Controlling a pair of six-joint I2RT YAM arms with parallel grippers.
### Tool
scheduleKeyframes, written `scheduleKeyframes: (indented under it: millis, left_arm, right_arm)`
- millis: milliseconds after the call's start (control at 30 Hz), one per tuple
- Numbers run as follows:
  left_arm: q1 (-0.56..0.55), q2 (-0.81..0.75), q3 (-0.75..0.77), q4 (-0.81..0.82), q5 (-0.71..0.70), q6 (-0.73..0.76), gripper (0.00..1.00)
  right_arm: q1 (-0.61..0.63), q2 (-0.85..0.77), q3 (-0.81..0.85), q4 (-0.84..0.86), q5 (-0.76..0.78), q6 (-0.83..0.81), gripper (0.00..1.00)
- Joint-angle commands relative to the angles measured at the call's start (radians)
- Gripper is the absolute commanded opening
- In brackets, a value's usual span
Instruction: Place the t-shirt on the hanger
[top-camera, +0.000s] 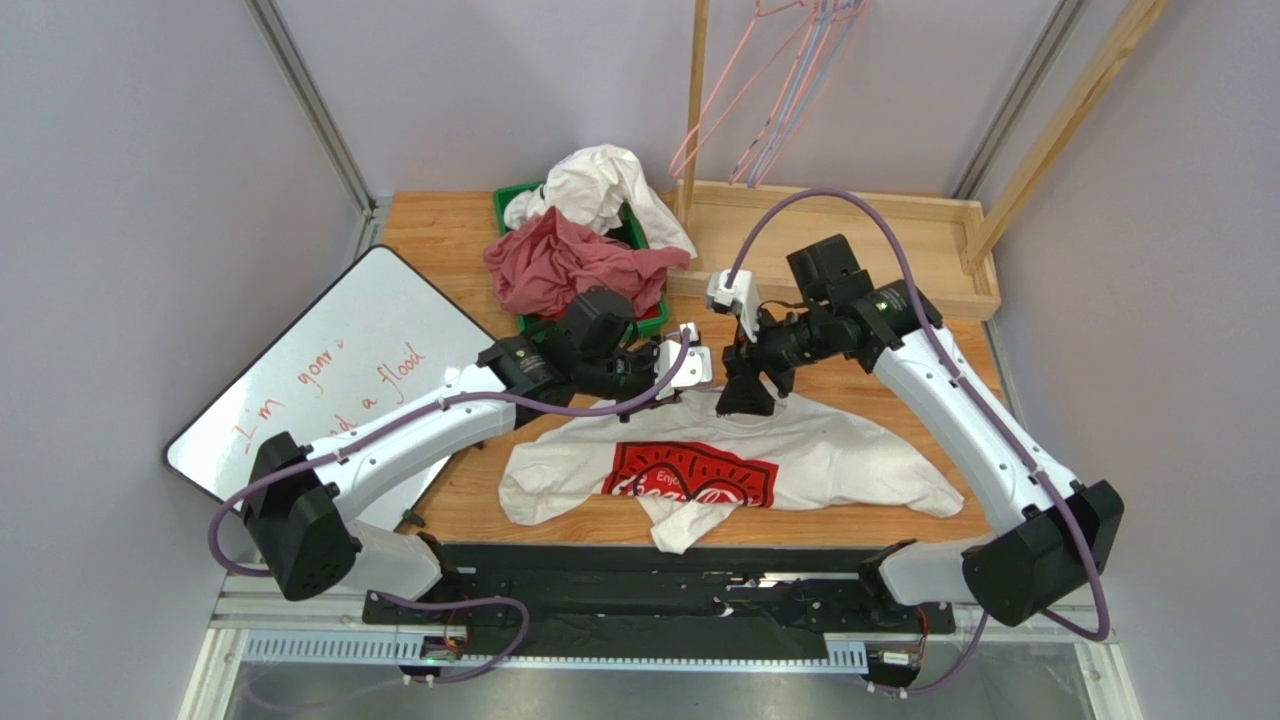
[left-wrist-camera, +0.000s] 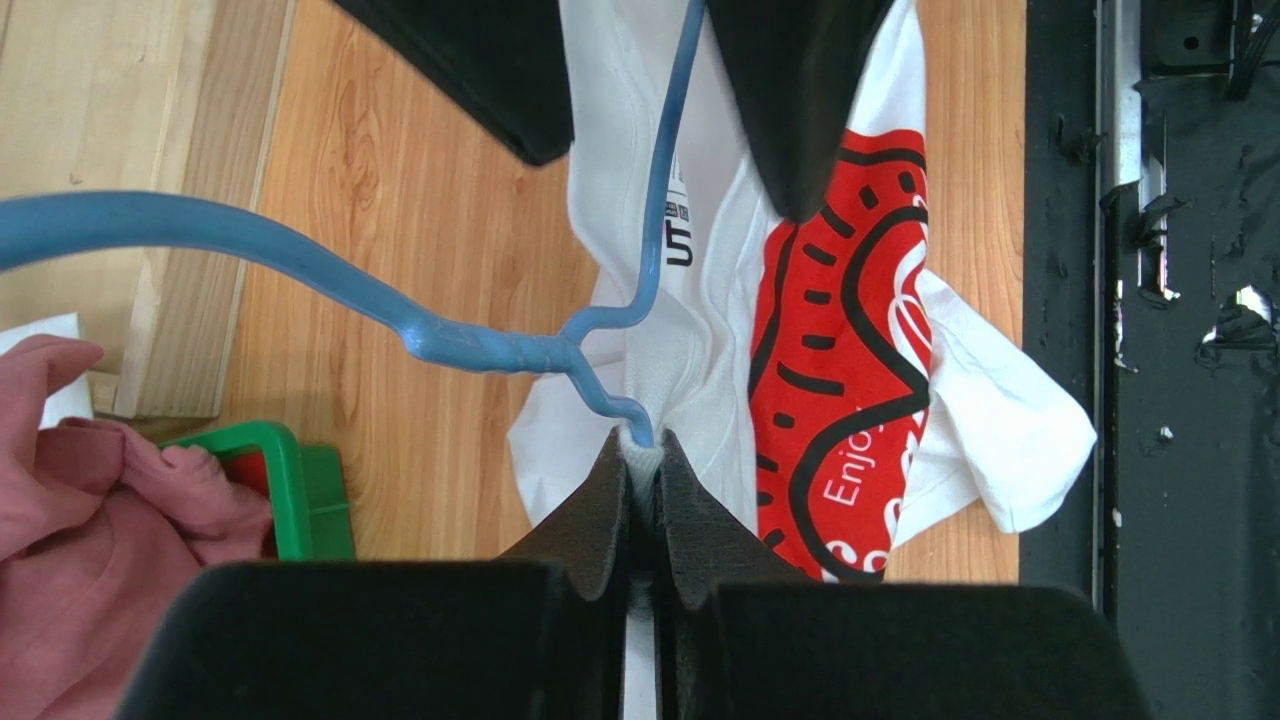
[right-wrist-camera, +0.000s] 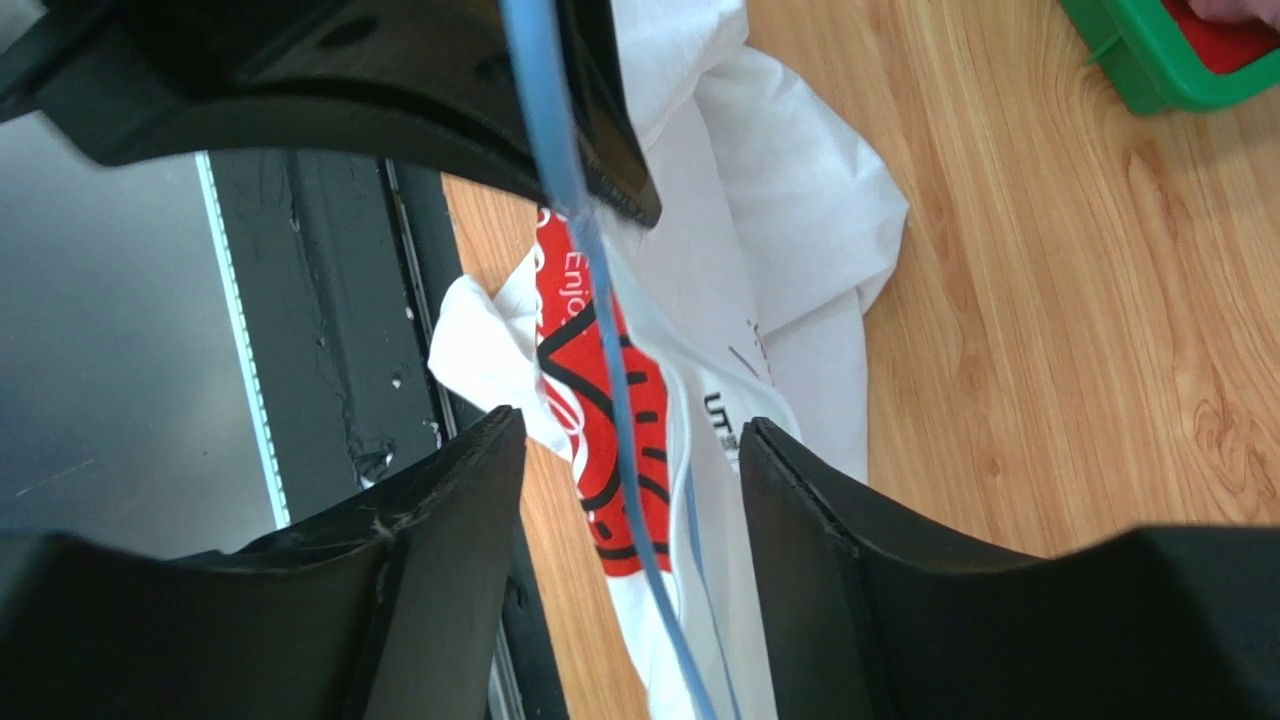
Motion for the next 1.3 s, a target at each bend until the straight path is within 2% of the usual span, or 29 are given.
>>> scheduleKeyframes:
  millis: [0,100,200,233,300,367,533,633,800,867,1033,1200,1233,1267]
  left_arm:
    - [-0.004,-0.026,0.031,0.046,0.044,-0.022,0.00]
    - [-0.004,-0.038,0.020,0.044,0.045,-0.035,0.00]
    - [-0.002,-0.052,-0.001,0.049,0.047,-0.048,0.00]
    - [-0.002,-0.055,-0.013,0.049,0.044,-0.055,0.00]
    - [-0.001,-0.063,-0.020,0.034,0.036,-0.064,0.00]
    - [0.013,-0.069,-0.034,0.017,0.036,-0.076,0.05]
    - [0.100,-0.091,-0.076,-0.031,0.080,-0.113,0.24]
    - [0.146,-0.117,-0.115,-0.043,0.086,-0.079,0.30]
    - [0.188,-0.132,-0.149,-0.068,0.097,-0.035,0.30]
    - [0.194,-0.138,-0.141,-0.062,0.102,-0.030,0.34]
    - [0.194,-0.161,-0.087,-0.015,0.113,-0.044,0.54]
    - [0.192,-0.122,0.034,0.026,0.105,-0.085,0.67]
    - [0.192,-0.115,0.051,0.040,0.109,-0.082,0.75]
    - [0.185,-0.095,0.068,0.078,0.103,-0.078,0.78]
  right_arm:
    - [0.036,0.027,-0.013,0.149,-0.017,0.020,0.56]
    - [0.046,0.042,-0.026,0.155,-0.004,0.005,0.46]
    - [0.046,0.055,-0.026,0.130,0.015,-0.027,0.08]
    - [0.046,0.053,-0.024,0.120,0.031,-0.027,0.00]
    - [0.038,0.040,-0.024,0.107,0.047,-0.038,0.00]
    - [0.004,0.023,-0.029,0.107,0.046,-0.038,0.00]
    - [-0.085,-0.026,-0.029,0.060,0.001,-0.052,0.00]
    - [-0.109,-0.040,-0.029,0.015,-0.027,-0.076,0.00]
    - [-0.142,-0.068,-0.015,-0.029,-0.043,-0.096,0.00]
    - [-0.145,-0.074,-0.001,-0.043,-0.048,-0.098,0.00]
    - [-0.166,-0.097,0.063,-0.046,-0.033,-0.053,0.00]
    - [-0.276,-0.108,0.223,-0.095,-0.022,0.042,0.00]
    - [-0.287,-0.114,0.241,-0.112,0.005,0.046,0.00]
    - [-0.287,-0.120,0.252,-0.130,0.021,0.048,0.00]
